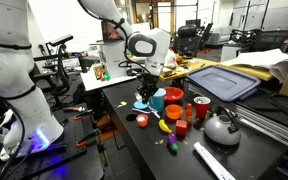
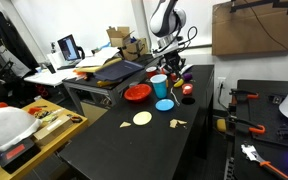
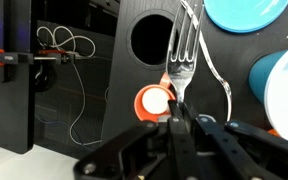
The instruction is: Move the left fork to the right front
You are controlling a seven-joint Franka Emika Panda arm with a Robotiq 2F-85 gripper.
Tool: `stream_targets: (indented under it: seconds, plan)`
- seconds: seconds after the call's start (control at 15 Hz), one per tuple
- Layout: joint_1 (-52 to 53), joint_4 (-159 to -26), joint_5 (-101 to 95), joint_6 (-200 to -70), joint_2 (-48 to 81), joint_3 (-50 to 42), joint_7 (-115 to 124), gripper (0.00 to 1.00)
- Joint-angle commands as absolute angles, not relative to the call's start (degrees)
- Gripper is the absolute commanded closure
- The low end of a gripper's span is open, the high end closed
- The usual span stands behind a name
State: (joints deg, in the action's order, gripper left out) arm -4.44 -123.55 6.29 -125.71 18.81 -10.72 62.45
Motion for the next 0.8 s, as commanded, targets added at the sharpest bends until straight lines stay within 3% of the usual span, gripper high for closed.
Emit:
stream_targets:
  seconds: [0.0,0.73]
  plan:
    - [-5.2,-124.5,8.0,-127.6,18.1,-12.1,66.8,0.98]
    - [-6.7,-127.6,6.8,-135.2,17.2,-15.8,69.6,0.98]
